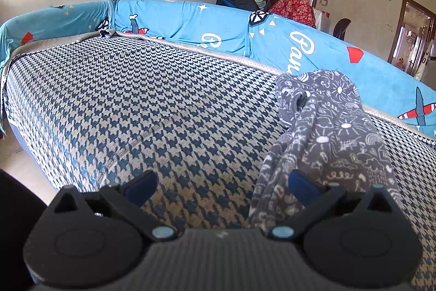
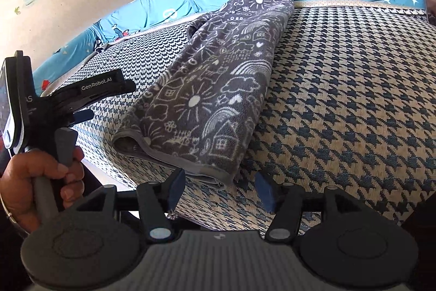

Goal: Fold clothes
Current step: 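Open the right gripper and move it back along the fleece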

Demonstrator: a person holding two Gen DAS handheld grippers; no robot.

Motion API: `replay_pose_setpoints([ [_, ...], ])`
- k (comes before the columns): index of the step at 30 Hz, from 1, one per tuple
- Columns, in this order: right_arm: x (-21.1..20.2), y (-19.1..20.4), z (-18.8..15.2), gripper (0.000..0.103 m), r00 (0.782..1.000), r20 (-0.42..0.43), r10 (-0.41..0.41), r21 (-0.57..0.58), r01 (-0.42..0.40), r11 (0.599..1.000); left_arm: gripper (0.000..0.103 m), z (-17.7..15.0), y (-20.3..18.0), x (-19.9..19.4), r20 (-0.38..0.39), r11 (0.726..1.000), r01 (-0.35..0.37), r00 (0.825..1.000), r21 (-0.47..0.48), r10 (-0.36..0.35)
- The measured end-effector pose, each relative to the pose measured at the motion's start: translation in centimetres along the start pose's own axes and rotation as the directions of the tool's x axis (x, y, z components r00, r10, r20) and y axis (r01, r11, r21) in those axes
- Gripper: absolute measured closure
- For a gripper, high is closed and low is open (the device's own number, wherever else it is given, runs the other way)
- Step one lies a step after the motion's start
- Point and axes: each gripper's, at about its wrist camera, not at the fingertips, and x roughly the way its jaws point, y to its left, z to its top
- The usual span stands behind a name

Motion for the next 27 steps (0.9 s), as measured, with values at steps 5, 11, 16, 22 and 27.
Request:
replay_pose_setpoints([
  [5, -0.1, 0.0, 1.1, 0.042, 1.000, 0.002, 0.027, -0.032, -0.027, 0.999, 0.000, 0.0, -0.5, 0.1, -0.012, 1.000, 0.012, 1.000, 0.002, -0.012],
  [11, 0.4, -0.5, 4.3, 0.038, 0.995, -0.004, 0.104, -0.087, -0.104, 0.991, 0.000, -0.3, -2.2, 0.4, -0.035, 0.997, 0.060, 0.998, 0.041, -0.059],
  [16, 1.9, -1.2, 8.6, 0.027, 0.990, 0.020, 0.137, -0.129, -0.133, 0.983, 0.000, -1.1, -3.7, 0.8, -0.070, 0.993, 0.091, 0.994, 0.070, -0.086],
  [22, 4.8, -3.2, 11.4, 0.026, 0.994, 0.020, 0.104, -0.077, -0.102, 0.992, 0.000, -1.8, -5.3, 1.4, -0.104, 0.988, 0.107, 0.990, 0.114, -0.095],
  [27, 7.2, -5.0, 13.5, 0.026, 0.997, 0.009, 0.080, -0.010, -0.080, 0.997, 0.000, -2.2, -6.2, 1.8, -0.116, 0.983, 0.112, 0.989, 0.145, -0.096],
])
